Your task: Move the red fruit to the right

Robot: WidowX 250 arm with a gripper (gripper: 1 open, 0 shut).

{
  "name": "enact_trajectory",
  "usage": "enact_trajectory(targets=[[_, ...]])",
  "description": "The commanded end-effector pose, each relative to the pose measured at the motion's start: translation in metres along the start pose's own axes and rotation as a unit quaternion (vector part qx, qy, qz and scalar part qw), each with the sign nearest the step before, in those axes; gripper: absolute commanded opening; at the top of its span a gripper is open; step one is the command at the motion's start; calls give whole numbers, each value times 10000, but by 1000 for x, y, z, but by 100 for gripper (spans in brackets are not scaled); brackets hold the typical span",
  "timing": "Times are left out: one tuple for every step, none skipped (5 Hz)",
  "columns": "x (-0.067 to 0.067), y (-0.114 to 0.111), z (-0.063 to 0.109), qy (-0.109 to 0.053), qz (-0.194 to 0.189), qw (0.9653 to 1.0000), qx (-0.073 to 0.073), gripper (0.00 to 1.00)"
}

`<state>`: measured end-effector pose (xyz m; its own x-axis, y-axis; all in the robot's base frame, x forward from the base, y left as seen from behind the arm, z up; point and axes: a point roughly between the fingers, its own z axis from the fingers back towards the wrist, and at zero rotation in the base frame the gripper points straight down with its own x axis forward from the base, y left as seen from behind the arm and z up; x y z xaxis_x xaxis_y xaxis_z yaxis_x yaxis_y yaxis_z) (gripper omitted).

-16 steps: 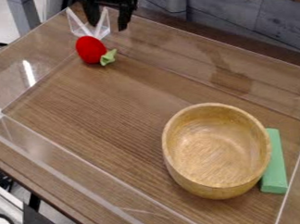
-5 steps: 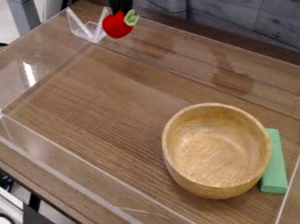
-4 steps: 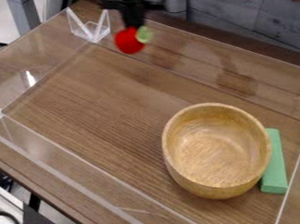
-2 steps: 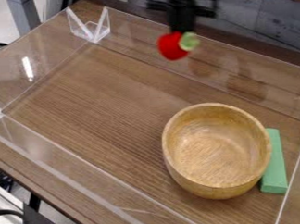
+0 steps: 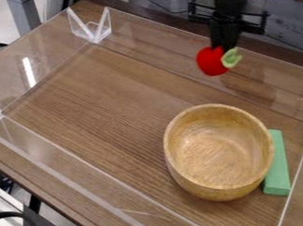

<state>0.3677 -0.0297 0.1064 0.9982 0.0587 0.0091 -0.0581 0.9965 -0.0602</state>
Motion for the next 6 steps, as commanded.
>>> enact_trajectory(targets=[[2,6,24,-282,-40,9996,-15,0],[0,12,27,-253,-83,9996,-14,100],[0,17,20,-264,-18,9996,-19,100],[-4,16,14,-265,-12,9996,-19,100],[-9,15,12,-302,-8,9995,-23,100],[-8,17,15,-325,-328,9989,-31,100]])
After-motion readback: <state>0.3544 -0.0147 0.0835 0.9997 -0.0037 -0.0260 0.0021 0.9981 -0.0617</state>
